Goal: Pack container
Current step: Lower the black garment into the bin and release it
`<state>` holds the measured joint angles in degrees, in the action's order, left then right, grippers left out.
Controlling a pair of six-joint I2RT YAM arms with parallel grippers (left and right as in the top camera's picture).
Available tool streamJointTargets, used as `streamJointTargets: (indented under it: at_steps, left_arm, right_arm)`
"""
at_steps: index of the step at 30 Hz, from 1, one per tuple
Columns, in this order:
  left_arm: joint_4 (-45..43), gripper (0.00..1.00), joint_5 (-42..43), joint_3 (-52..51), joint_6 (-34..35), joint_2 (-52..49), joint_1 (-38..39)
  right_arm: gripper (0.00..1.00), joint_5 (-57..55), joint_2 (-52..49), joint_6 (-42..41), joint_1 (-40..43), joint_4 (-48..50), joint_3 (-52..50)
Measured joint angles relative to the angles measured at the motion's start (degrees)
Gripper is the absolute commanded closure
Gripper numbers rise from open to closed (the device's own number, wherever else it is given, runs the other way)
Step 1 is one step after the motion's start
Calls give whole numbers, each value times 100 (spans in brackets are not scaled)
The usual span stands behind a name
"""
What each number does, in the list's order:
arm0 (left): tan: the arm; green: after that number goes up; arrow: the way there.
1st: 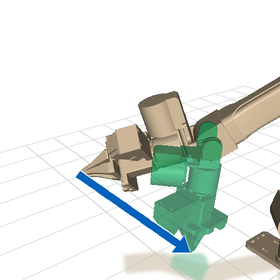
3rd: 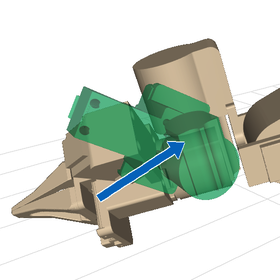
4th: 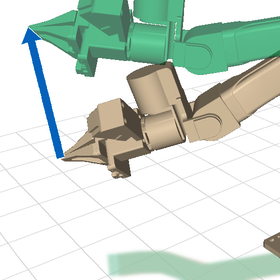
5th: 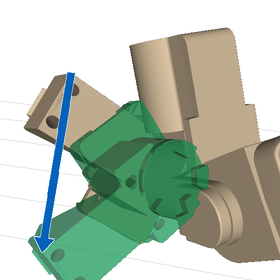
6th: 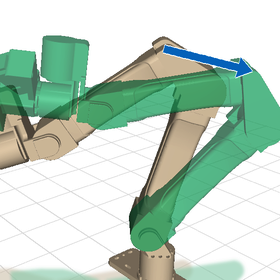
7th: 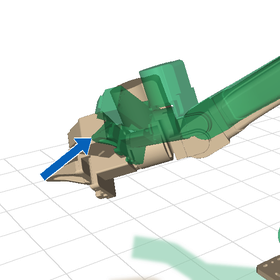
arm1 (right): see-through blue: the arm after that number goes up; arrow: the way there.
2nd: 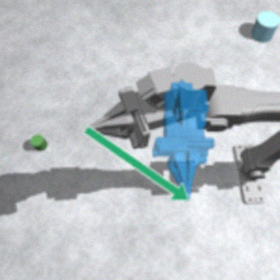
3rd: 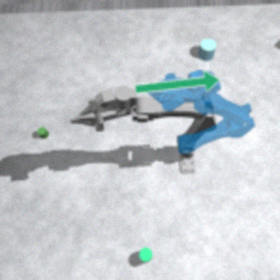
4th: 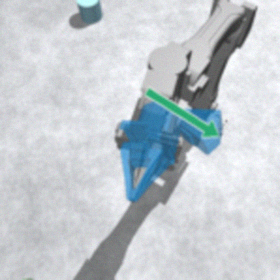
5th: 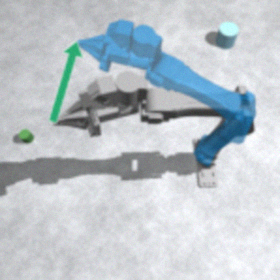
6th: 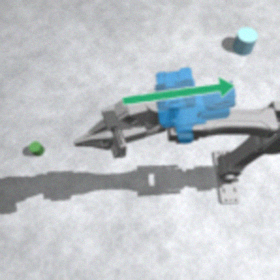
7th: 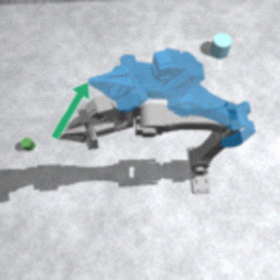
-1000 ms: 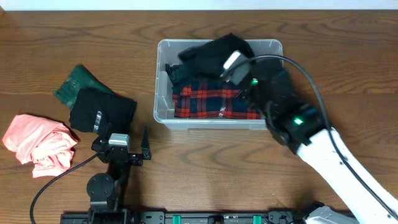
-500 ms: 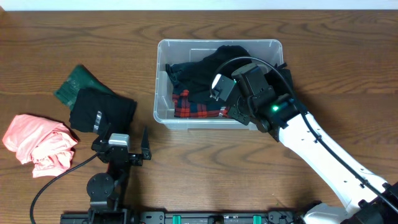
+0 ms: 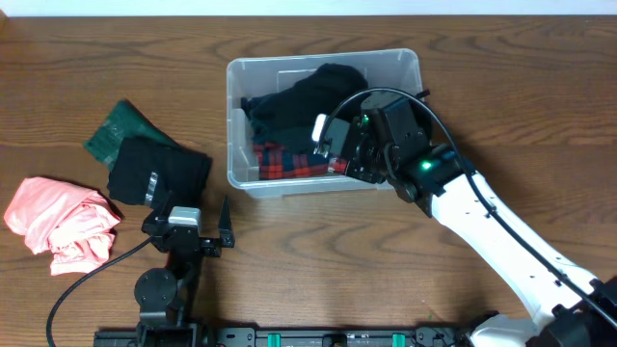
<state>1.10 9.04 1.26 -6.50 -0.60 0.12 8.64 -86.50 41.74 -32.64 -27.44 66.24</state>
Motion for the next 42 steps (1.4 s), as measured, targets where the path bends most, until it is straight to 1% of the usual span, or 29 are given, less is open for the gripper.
streamJointTargets:
  at_steps: [4, 8, 10, 13, 17, 20, 21, 22, 25, 26, 27, 29, 31, 34, 36, 37, 38, 39, 40, 42]
  left_arm:
    - [0, 2, 0, 0, 0, 0, 0]
    - [0, 2, 0, 0, 0, 0, 0]
    - [-2, 2, 0, 0, 0, 0, 0]
    - [0, 2, 0, 0, 0, 0, 0]
    - [0, 2, 0, 0, 0, 0, 0]
    - [0, 2, 0, 2, 0, 0, 0]
    - [0, 2, 0, 0, 0, 0, 0]
    - [0, 2, 0, 0, 0, 0, 0]
    - [0, 2, 0, 0, 0, 0, 0]
    - [0, 2, -2, 0, 0, 0, 0]
    - [0, 2, 0, 0, 0, 0, 0]
    - [0, 2, 0, 0, 0, 0, 0]
    - [0, 2, 0, 0, 0, 0, 0]
    - [-2, 2, 0, 0, 0, 0, 0]
    - [0, 2, 0, 0, 0, 0, 0]
    - [0, 2, 0, 0, 0, 0, 0]
    - [0, 2, 0, 0, 0, 0, 0]
    - [0, 2, 0, 0, 0, 0, 0]
    - [0, 2, 0, 0, 0, 0, 0]
    - [0, 2, -2, 0, 0, 0, 0]
  right_arm:
    - [98, 284, -299, 212, 0, -450, 13]
    - [97, 249, -531, 341, 17, -566, 133]
    - [99, 229, -573, 365, 17, -610, 170]
    - [99, 232, -586, 385, 17, -791, 219]
    - [99, 356, -584, 507, 39, -1408, 328]
    - [86, 409, -570, 511, 70, -1475, 326]
    - [80, 317, -570, 442, 70, -1373, 317]
    - [77, 243, -573, 348, 68, -1303, 306]
    - [75, -380, -616, -42, 66, -815, 203]
    - [70, -522, -638, -133, 66, -710, 179]
    - [58, -691, -649, -264, 66, -544, 144]
    - [11, -957, -647, -411, 68, -221, 109]
    - [5, -1113, -599, -560, 68, 125, 103]
    - [3, -1143, -317, -732, 66, 474, 74]
    - [4, -1143, -11, -813, 66, 643, 72]
    - [7, -1145, 138, -831, 66, 675, 72]
    - [12, -1156, 286, -844, 66, 675, 72]
    - [19, -1191, 402, -859, 68, 660, 74]
    - [28, -1235, 474, -881, 70, 621, 79]
    - [63, -1316, 503, -990, 125, 483, 83]
